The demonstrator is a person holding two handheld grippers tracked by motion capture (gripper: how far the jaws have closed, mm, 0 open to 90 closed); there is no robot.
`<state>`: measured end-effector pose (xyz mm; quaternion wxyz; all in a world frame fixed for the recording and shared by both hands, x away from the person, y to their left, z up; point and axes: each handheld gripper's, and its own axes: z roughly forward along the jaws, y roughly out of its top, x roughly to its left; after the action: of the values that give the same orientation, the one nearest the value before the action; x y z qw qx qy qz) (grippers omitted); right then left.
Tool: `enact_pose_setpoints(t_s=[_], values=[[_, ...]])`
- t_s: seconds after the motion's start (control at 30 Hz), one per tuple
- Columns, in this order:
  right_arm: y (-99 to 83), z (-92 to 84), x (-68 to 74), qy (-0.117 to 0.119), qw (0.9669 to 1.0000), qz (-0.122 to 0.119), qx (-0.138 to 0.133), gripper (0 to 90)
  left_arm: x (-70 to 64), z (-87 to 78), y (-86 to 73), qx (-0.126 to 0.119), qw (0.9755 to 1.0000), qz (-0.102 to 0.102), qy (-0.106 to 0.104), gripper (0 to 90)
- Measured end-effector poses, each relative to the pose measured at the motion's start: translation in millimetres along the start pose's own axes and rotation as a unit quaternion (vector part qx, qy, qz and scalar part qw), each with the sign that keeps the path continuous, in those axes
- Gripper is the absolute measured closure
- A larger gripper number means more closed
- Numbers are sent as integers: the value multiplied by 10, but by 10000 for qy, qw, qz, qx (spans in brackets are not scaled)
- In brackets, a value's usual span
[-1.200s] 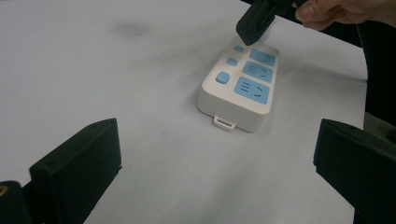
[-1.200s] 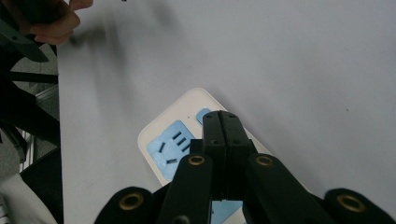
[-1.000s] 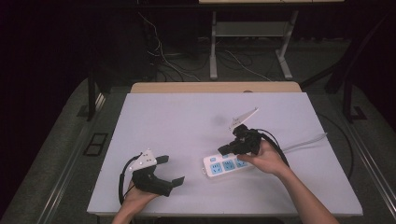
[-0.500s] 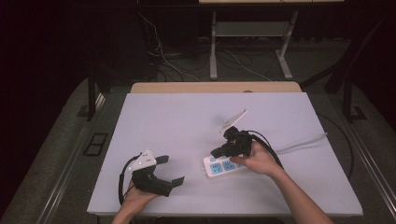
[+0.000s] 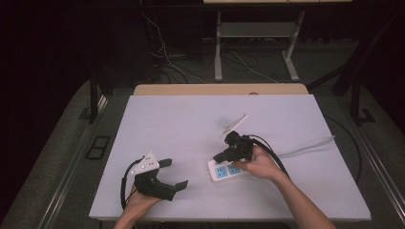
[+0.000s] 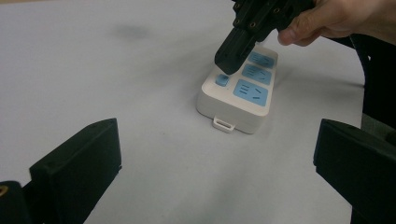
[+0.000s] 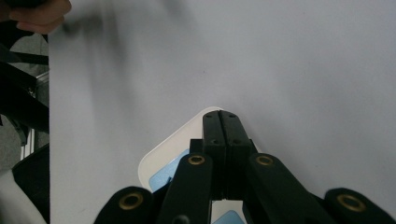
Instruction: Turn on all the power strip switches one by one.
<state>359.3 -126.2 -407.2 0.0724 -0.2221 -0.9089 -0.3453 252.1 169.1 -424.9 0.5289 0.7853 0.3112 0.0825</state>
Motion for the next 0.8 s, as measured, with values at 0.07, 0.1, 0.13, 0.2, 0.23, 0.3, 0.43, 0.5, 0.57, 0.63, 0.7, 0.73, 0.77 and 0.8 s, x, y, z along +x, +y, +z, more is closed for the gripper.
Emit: enact_pose_setpoints(t_s=[0.07, 0.1, 0.13, 0.2, 0.23, 0.3, 0.43, 0.5, 0.57, 0.63, 0.7, 0.73, 0.77, 0.8], values=[[-2, 25, -10, -28, 10000, -8, 57, 900, 0, 0, 0, 0, 10000, 3, -2, 0], [-4, 39, -17, -29, 10000, -8, 68, 900, 0, 0, 0, 0, 10000, 3, -3, 0], [-6, 51, -25, -40, 9999, -28, 89, 900, 0, 1, 0, 2, 10000, 3, -3, 0], [-7, 57, -31, -11, 10000, 0, 63, 900, 0, 2, -1, 6, 10000, 3, -5, 0], [-6, 59, -32, -12, 10000, -15, 60, 900, 0, 2, -1, 12, 10000, 8, -6, 0], [-6, 60, -34, 2, 10000, -13, 64, 900, -1, 2, -1, 4, 10000, -1, -10, 0], [-9, 66, -39, 8, 10000, -32, 65, 900, -4, 2, 0, 16, 10000, 6, -9, 0], [-13, 70, -39, 4, 10000, -58, 60, 900, -5, 4, -1, 20, 10000, 8, -13, 0], [-19, 72, -45, 27, 10000, -46, 45, 900, -7, 5, -1, 23, 10000, 11, -8, 0], [-25, 75, -58, 62, 10000, -9, 37, 900, -6, 8, -1, 19, 10000, 6, -10, 0], [-34, 79, -71, 94, 10000, 7, 9, 900, -7, 8, -2, 28, 10000, 9, -8, 0], [-38, 81, -72, 100, 9999, 11, 3, 900, -10, 6, -1, 27, 10000, 8, -5, 0], [-39, 81, -71, 101, 9999, 11, 4, 900, -12, 4, -1, 24, 10000, 8, -12, 0], [-38, 82, -68, 89, 10000, 2, 11, 900, -12, 6, -3, 23, 10000, 5, -12, 0]])
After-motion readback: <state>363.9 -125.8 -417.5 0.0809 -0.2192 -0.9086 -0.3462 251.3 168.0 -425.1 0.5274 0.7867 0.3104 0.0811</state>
